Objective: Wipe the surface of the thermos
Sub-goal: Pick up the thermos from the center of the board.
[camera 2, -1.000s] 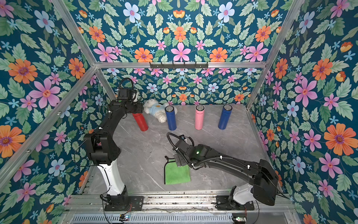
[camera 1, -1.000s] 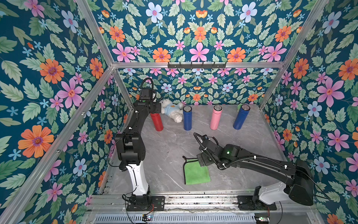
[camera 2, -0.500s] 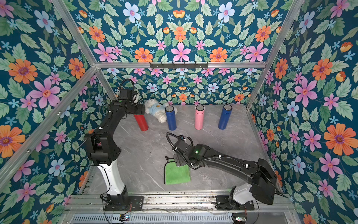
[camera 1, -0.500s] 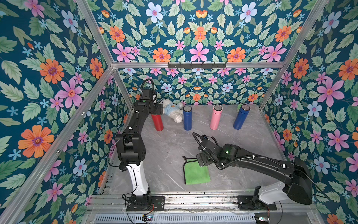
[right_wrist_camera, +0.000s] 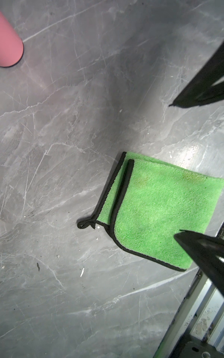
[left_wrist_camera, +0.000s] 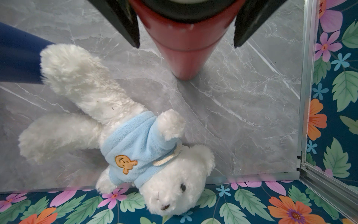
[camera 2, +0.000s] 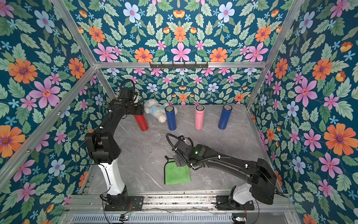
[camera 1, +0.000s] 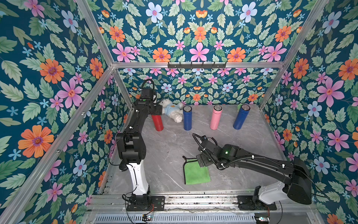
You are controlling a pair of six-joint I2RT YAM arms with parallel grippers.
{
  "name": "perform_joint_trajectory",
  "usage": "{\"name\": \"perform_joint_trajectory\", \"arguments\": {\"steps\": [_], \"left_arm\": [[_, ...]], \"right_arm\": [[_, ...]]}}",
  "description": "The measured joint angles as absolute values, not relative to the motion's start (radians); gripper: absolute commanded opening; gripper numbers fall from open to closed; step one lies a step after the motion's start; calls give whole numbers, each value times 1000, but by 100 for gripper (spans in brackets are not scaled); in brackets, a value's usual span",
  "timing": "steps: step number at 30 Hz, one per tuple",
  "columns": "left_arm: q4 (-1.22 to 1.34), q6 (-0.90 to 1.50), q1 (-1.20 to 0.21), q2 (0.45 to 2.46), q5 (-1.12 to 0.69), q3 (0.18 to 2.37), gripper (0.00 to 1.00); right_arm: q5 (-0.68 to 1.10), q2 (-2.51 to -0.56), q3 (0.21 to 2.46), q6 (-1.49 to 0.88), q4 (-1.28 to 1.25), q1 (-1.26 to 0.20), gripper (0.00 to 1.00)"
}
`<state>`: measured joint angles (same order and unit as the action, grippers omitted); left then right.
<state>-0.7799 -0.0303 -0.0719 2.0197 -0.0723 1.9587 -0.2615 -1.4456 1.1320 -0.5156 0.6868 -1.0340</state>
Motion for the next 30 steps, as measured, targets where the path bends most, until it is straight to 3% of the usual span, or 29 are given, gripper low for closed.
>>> {"name": "perform_joint_trajectory", "arguments": {"steps": [3,6,13,14,22,30], "left_arm": [[-793,-32,-72,2027,-69,1961,73],[-794,-32,-72,2031,-69,1961,62],[-789,-28,-72,2030,-76,1956,4],[-788,-28,-72,2027,-75,1951,0],[-807,-32,-70,1925,-68,1893,0],[-808,-32,-100,1748,-125,1779,0]], "right_arm": [[-262,-1446,1132,-516,686,-1034,99],[-262,-1446,1132,-516,687,-1035,99],[-255,-1446,1132,-516,687,-1038,99],[-254,-1446,1132,-516,688,-1039,99],[-239,-1453,1143,-517,699,-1058,98],[-187,-1518,1156,-527,698,-1109,89]]}}
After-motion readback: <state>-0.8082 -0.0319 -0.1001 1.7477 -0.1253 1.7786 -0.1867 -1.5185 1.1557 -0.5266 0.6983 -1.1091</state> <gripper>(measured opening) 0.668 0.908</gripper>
